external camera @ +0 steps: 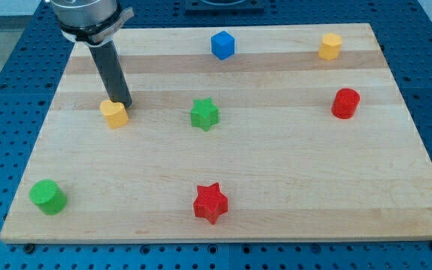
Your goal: Push the green circle vertically below the yellow heart
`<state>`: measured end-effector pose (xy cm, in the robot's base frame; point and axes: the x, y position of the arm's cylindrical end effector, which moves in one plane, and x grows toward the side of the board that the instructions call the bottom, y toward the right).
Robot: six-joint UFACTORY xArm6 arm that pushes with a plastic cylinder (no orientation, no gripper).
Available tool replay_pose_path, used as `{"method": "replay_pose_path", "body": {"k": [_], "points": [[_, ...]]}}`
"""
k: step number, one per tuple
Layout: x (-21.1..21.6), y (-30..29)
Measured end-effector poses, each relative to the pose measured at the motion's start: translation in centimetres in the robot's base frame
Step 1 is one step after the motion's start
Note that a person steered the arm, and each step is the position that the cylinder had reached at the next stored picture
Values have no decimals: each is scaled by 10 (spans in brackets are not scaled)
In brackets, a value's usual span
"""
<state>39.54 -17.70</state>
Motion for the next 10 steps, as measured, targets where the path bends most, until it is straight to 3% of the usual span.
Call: {"method": "replay_pose_path", "body": {"k": [5,10], "points": [[21,26],[21,-2]]}}
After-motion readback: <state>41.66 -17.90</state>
